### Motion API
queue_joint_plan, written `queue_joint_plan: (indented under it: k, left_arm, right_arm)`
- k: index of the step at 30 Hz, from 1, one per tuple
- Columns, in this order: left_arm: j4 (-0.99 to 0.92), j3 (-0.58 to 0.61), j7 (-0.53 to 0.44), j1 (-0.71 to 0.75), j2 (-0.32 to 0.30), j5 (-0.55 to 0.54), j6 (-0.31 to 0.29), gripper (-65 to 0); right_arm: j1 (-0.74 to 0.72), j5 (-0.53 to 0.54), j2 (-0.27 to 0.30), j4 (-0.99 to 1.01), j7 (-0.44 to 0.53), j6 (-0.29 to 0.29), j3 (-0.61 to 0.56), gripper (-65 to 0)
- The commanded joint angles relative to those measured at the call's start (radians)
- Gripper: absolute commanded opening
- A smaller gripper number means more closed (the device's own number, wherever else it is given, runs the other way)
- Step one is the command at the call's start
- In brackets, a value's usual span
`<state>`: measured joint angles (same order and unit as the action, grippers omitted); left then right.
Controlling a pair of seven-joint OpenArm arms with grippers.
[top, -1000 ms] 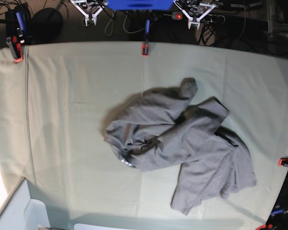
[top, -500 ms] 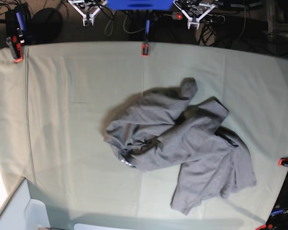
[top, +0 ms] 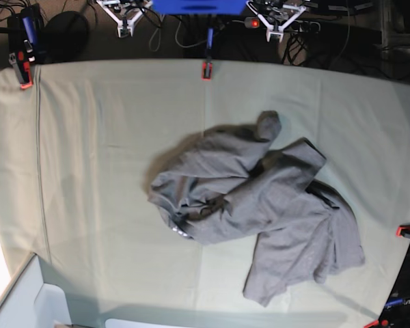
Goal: Layout the t-shirt on the table in an organized manner, then fold the t-shirt properly
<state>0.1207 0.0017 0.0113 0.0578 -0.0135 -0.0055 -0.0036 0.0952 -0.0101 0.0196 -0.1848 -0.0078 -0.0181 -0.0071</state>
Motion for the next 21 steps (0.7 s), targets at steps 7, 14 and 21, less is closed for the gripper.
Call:
queue_joint_plan:
  k: [7,14,21]
  left_arm:
    - [0.104,-0.001,-0.003,0.106,-0.003,-0.001,0.000,-65.0]
    - [0.606,-0.001,-0.001,0.426,-0.044,-0.003,0.000,-65.0]
    - [1.131,-0.001,-0.001,0.704,-0.108,-0.003,0.001,-65.0]
  right_arm:
    - [0.120,0.005,0.003,-0.150,-0.001,0.023,0.000,-65.0]
    - [0.412,0.005,0.018,-0.603,-0.002,0.023,0.000,-65.0]
    - [0.679,0.005,0.062,-1.093,-0.002,0.023,0.009,-65.0]
